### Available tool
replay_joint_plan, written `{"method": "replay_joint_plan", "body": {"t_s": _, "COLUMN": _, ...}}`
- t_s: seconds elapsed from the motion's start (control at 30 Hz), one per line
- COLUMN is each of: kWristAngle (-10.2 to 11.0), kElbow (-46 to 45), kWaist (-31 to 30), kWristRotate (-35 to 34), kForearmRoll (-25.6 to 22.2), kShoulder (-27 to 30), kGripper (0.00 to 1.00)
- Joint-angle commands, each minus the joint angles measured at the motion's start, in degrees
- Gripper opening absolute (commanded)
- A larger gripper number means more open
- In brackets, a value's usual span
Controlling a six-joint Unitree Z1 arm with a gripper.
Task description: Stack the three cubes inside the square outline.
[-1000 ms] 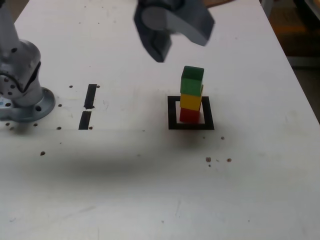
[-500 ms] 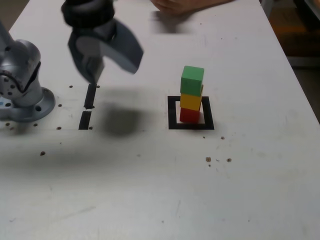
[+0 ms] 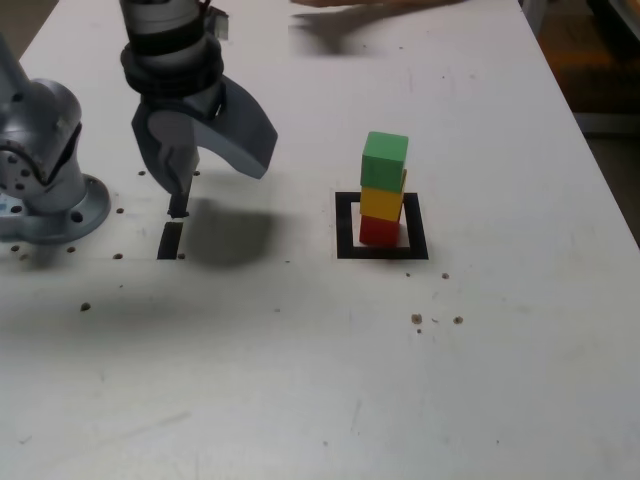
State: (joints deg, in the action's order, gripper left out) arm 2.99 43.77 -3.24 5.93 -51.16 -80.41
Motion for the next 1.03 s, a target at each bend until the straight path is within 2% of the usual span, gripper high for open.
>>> {"method": "replay_joint_plan", "body": {"t_s": 0.0, "kWristAngle": -0.1, "kElbow": 0.7, "kWaist": 0.1, "kWristRotate": 0.4, "kForearmRoll": 0.1, "kShoulder": -0.9, "kGripper": 0.93}}
{"method": "replay_joint_plan", "body": {"t_s": 0.57, "kWristAngle": -1.6, "kElbow": 0.6, "kWaist": 0.0, "kWristRotate": 1.1, "kForearmRoll": 0.3, "kShoulder": -2.4, "kGripper": 0.93}}
{"method": "replay_joint_plan", "body": {"t_s": 1.0, "kWristAngle": -3.4, "kElbow": 1.4, "kWaist": -0.8, "kWristRotate": 1.3, "kForearmRoll": 4.4, "kShoulder": -5.7, "kGripper": 0.93}}
